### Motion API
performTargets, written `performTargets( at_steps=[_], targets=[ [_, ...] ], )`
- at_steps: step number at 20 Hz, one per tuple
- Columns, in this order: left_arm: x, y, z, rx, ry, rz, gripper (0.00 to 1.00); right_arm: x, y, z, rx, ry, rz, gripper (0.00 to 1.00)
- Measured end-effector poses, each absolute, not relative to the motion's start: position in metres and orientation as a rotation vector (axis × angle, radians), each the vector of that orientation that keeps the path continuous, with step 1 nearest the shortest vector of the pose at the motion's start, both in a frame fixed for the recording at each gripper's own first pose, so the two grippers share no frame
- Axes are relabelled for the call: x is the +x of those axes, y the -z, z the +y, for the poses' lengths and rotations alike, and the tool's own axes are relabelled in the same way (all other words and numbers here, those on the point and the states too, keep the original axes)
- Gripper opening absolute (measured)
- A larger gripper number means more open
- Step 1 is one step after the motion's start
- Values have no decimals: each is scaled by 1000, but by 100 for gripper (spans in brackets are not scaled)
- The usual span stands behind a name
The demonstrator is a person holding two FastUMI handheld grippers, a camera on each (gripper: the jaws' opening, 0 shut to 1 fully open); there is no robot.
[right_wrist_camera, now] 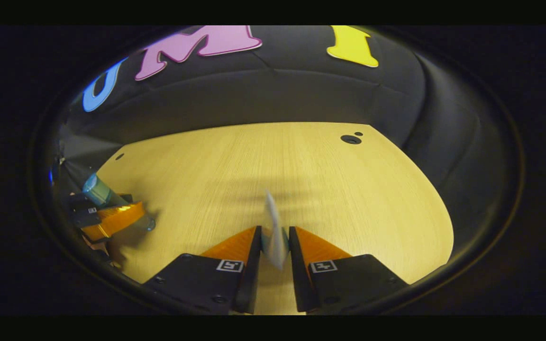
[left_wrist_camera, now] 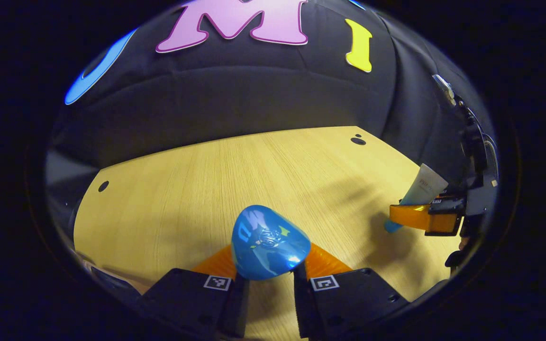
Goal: First open the suitcase, pack the skin care products into it, and then close the suitcase.
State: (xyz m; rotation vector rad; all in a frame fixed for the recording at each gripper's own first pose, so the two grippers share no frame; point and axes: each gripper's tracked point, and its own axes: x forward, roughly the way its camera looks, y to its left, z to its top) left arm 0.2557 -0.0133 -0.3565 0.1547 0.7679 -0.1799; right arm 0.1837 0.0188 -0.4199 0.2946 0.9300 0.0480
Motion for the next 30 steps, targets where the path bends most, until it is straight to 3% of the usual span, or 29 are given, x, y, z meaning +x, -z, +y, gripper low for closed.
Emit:
performTargets(
  at_steps=[1,3,4,5,6,7,10,11,12,14,21,22,23,24,27,28,29,30],
  targets=[
    [256,356,-14,155,184,780,46,182,420,18,288,-49,933,26],
    [255,356,-15,156,214,832,48,180,410,18,268,-65,920,25],
    [256,351,-18,156,241,845,45,179,401,19,270,-78,901,33],
    [253,336,-22,162,275,830,47,176,391,19,271,-90,881,32],
    [250,317,-26,179,300,804,44,173,378,19,272,-103,858,39],
    [246,298,-26,200,312,788,43,170,367,19,273,-114,838,32],
    [233,254,-13,187,328,795,46,154,336,21,272,-151,790,32],
    [222,241,-3,165,328,803,43,151,329,26,271,-159,780,39],
    [209,230,10,151,322,818,43,148,321,33,276,-167,770,32],
    [171,218,50,156,284,898,43,143,303,47,293,-185,741,32],
    [70,235,151,176,159,1155,43,111,260,93,300,-222,677,32],
    [57,244,162,158,144,1196,43,106,257,102,301,-228,675,25],
    [44,254,170,128,127,1244,43,102,253,110,305,-233,675,39],
    [32,267,176,96,111,1294,43,97,249,119,312,-242,674,39],
    [2,301,191,29,41,1442,47,82,235,138,321,-261,664,25],
    [-8,309,193,33,22,1483,40,78,230,142,315,-264,658,25],
    [-15,315,196,39,-21,1509,43,73,227,145,304,-267,655,25],
    [-21,321,195,42,-52,1536,40,67,226,148,294,-269,657,32]
  ],
)
